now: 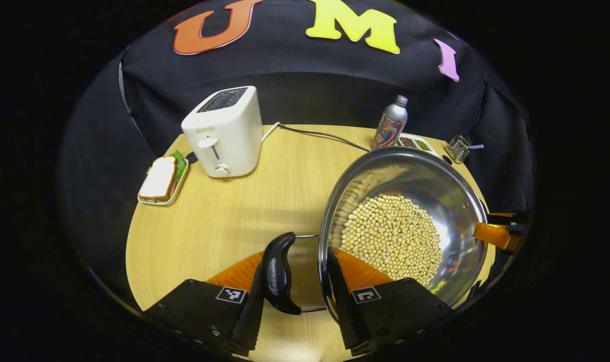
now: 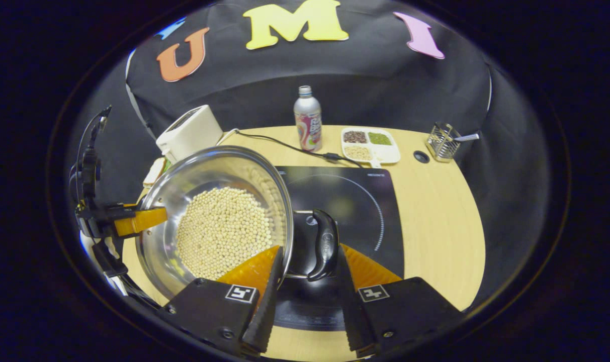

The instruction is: First push the handle of the pot to place it horizontally, then grasp the pot with both hands and set it on the induction cooktop.

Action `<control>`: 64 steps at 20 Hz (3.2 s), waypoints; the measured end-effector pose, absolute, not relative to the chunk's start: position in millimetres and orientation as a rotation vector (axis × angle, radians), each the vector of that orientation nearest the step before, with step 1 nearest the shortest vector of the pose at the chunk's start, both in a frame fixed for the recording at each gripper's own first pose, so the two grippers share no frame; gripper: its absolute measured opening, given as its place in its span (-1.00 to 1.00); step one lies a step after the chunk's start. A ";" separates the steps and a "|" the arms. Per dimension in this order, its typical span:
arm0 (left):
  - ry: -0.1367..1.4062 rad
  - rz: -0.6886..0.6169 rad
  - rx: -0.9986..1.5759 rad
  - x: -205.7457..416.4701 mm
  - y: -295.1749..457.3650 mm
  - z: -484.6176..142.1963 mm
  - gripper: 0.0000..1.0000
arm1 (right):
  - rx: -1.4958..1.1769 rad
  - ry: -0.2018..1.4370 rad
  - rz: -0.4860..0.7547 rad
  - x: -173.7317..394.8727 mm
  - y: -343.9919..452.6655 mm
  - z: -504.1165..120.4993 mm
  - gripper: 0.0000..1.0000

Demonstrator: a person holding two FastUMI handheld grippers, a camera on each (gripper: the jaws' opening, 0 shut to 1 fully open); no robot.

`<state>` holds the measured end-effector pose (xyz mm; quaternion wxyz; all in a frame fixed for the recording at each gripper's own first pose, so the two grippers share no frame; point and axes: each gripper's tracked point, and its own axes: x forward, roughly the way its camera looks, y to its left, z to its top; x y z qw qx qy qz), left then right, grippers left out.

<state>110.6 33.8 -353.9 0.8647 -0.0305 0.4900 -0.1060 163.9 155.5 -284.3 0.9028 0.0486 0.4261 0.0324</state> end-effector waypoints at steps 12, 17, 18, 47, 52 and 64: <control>1.038 -0.235 -0.071 112.4 -71.4 -351.7 0.42 | 0.106 0.891 0.024 168.7 47.9 -289.1 0.14; 1.051 -0.216 -0.073 116.9 -95.0 -363.4 0.22 | 0.101 0.901 0.038 179.3 25.4 -295.6 0.15; 1.052 -0.212 -0.075 117.9 -98.1 -363.5 0.23 | 0.100 0.902 0.041 180.4 23.9 -295.1 0.15; 1.032 -0.235 -0.065 136.2 -118.4 -376.8 0.29 | 0.121 0.838 0.012 201.3 4.6 -311.6 0.18; 0.955 -0.206 0.007 144.3 -101.9 -367.8 0.60 | 0.047 0.733 0.028 204.2 0.2 -303.6 0.48; 0.790 -0.184 0.008 144.7 -93.7 -321.5 0.96 | -0.003 0.618 -0.008 195.3 18.3 -266.1 0.65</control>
